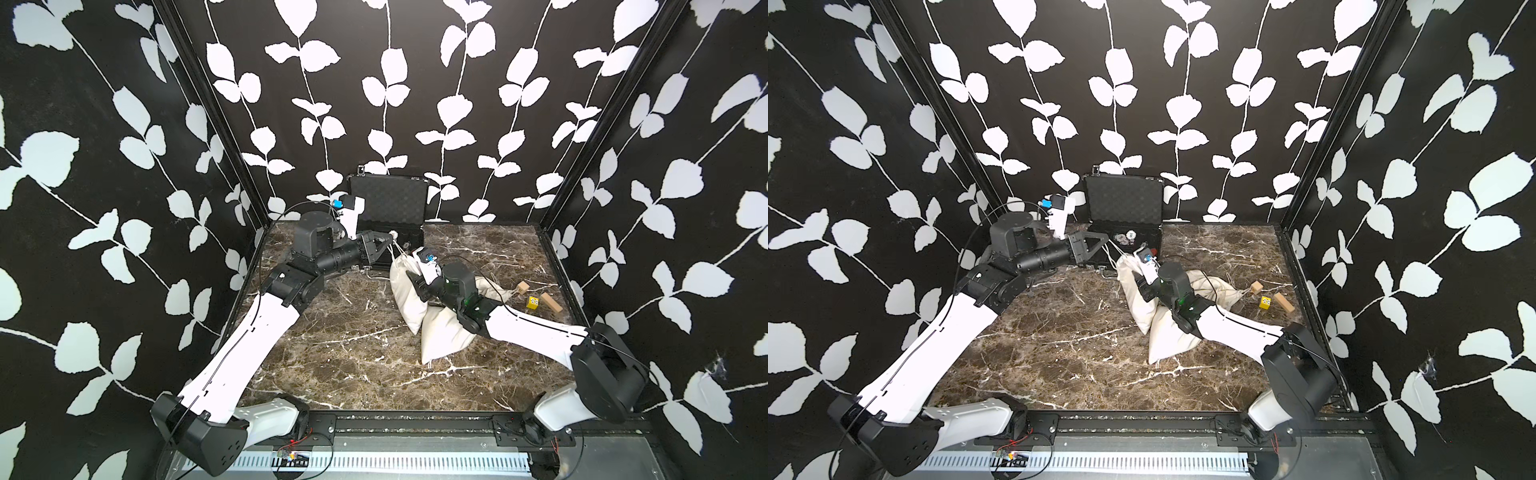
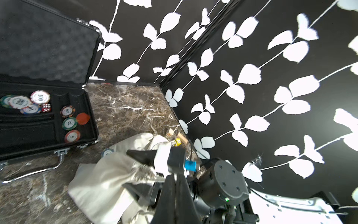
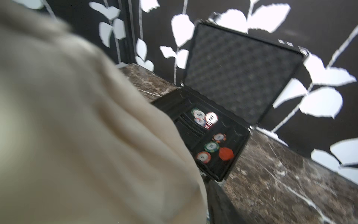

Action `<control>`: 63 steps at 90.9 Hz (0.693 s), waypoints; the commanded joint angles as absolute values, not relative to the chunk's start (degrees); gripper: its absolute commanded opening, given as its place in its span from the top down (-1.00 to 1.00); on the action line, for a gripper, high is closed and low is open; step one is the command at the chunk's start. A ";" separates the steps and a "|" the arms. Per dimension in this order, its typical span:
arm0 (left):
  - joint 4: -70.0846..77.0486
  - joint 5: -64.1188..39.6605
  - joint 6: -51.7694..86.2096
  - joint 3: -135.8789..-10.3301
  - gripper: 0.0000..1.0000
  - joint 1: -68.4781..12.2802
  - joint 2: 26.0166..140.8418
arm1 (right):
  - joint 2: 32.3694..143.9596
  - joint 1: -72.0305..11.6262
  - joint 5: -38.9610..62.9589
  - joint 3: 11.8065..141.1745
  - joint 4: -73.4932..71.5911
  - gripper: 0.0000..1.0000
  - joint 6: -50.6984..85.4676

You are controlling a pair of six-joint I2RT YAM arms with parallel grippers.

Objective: Close the soil bag
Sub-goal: Frap the soil bag at the center of the board.

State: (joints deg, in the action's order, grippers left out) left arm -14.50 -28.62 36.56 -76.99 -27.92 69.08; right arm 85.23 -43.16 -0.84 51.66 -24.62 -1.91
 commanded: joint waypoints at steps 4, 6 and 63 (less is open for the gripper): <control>-8.79 -30.65 37.64 -77.82 1.00 -27.52 66.60 | 81.13 -44.16 4.61 55.09 -26.54 -0.04 -2.05; -8.83 -30.62 37.71 -77.90 1.00 -27.47 66.55 | 80.84 -44.20 5.17 55.39 -26.50 -0.05 -1.74; -4.22 -31.22 41.69 -74.22 1.00 -27.51 67.01 | 80.33 -50.35 -5.15 63.31 -25.20 0.12 5.04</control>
State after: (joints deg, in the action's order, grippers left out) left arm -8.95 -30.48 40.73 -75.16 -27.81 68.97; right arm 80.18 -49.15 -0.97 61.14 -22.87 3.25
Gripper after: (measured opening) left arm 0.044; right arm 0.437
